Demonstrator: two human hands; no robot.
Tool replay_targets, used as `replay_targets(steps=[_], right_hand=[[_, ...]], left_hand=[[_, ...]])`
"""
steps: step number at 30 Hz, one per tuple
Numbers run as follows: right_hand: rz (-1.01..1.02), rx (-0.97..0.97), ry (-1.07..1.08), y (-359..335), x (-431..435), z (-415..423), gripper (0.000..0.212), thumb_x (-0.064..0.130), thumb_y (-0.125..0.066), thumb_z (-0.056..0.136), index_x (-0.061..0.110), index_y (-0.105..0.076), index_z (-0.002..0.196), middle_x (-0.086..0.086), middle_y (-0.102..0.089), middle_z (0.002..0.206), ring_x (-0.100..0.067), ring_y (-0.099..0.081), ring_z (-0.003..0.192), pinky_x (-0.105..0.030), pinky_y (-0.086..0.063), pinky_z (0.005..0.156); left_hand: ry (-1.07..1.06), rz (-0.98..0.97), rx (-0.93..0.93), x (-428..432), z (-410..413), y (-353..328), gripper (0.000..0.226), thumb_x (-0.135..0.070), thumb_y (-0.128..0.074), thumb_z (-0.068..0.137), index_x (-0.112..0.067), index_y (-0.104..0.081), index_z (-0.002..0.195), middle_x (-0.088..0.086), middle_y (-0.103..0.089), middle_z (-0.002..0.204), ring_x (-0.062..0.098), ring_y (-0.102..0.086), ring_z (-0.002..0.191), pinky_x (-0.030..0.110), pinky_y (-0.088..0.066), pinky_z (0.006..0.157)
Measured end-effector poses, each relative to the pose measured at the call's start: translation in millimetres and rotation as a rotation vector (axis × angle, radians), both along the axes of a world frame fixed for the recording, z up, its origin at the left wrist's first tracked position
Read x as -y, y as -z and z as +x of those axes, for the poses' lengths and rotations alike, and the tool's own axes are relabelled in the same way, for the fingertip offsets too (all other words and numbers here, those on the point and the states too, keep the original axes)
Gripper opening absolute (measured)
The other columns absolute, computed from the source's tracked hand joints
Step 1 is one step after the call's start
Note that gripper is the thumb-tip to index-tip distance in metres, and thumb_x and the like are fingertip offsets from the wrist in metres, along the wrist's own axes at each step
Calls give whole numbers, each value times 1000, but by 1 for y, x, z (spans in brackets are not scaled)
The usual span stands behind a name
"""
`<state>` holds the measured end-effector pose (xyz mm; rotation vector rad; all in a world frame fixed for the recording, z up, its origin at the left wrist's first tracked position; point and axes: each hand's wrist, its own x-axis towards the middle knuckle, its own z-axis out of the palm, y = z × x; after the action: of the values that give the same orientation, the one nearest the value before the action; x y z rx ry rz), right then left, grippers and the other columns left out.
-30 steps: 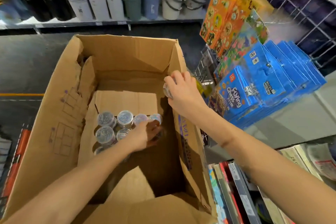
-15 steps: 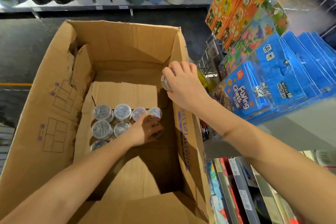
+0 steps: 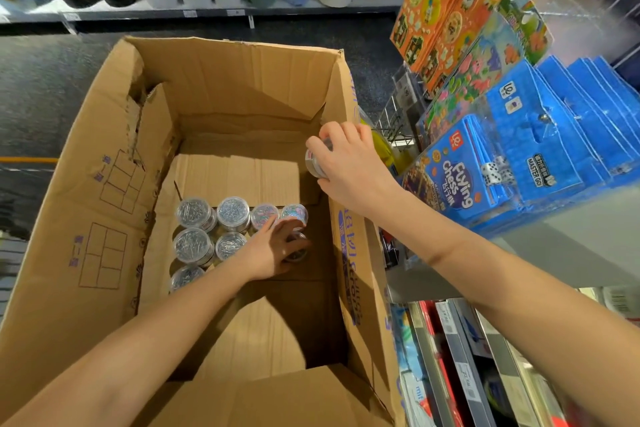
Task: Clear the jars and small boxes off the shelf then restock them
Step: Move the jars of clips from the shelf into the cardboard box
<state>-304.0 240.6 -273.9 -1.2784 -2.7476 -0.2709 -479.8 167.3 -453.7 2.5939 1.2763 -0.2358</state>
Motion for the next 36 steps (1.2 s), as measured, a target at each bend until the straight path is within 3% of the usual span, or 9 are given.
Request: replay_targets(steps=[4,8,15,22,24,27,30,32,36], right_hand=[[-34,64,13,-2,1,-4,36,18,-63,81,10,-52,114,-13,-52,108,-34,-49,97,-44,-33,84],[-65,105,-13,-1,7,-14,34,20,-65,79,10,-54,110,-12,-54,104,-33,-51,92,-43,-33,83],[-270,213,-171,18,48,-67,37,13,-56,87,6,-43,122,-15,-44,119,-35,-48,107,-40,-35,88],[-255,433,-242,81,93,-132,63,23,-61,88,9,-29,141,-17,-37,136,-37,-51,113,-48,-36,99],[-233,412,-217,89,102,-140,66,23,-67,83,11,-35,139,-18,-40,136,-36,-55,108,-48,-39,98],[-318,390,-197,101,105,-148,71,11,-60,86,7,-21,145,-25,-26,145,-43,-47,116,-53,-29,103],[-303,409,-153,107,103,-153,88,13,-68,79,10,-14,149,-24,-27,146,-43,-50,114,-52,-33,102],[-284,421,-96,112,103,-155,95,16,-75,72,11,-20,149,-23,-36,141,-40,-58,102,-50,-41,95],[-219,350,-9,125,98,-159,83,23,-87,45,12,-62,123,-17,-63,110,-30,-62,61,-41,-52,65]], left_hand=[[-102,-55,-18,-2,-4,-31,51,-50,-62,83,-32,-51,129,16,-38,142,42,-35,130,53,-29,111],[-173,-64,-107,7,-27,-79,49,-45,-53,92,-24,-46,136,10,-16,156,29,-14,143,42,-9,118],[-308,-34,-92,39,-92,-154,56,-43,-55,92,-40,-31,143,-5,-35,143,16,-36,129,32,-35,106],[-397,43,-57,75,-118,-166,52,-42,-56,91,-37,-38,139,-4,-35,140,17,-35,130,35,-33,109],[-459,79,-73,79,-125,-167,53,-40,-56,91,-37,-36,140,-2,-37,137,19,-36,129,36,-35,107],[-548,129,-69,78,-135,-172,51,-40,-56,91,-36,-35,137,0,-42,129,20,-41,123,35,-42,99],[-569,130,-41,76,-139,-175,51,-40,-55,91,-33,-36,138,1,-42,126,21,-40,122,36,-45,96],[-547,149,-23,75,-138,-175,51,-39,-55,91,-32,-36,138,1,-43,127,21,-40,122,34,-44,95],[-502,159,11,72,-138,-173,50,-37,-54,93,-31,-36,139,0,-40,131,19,-38,124,30,-41,95]])
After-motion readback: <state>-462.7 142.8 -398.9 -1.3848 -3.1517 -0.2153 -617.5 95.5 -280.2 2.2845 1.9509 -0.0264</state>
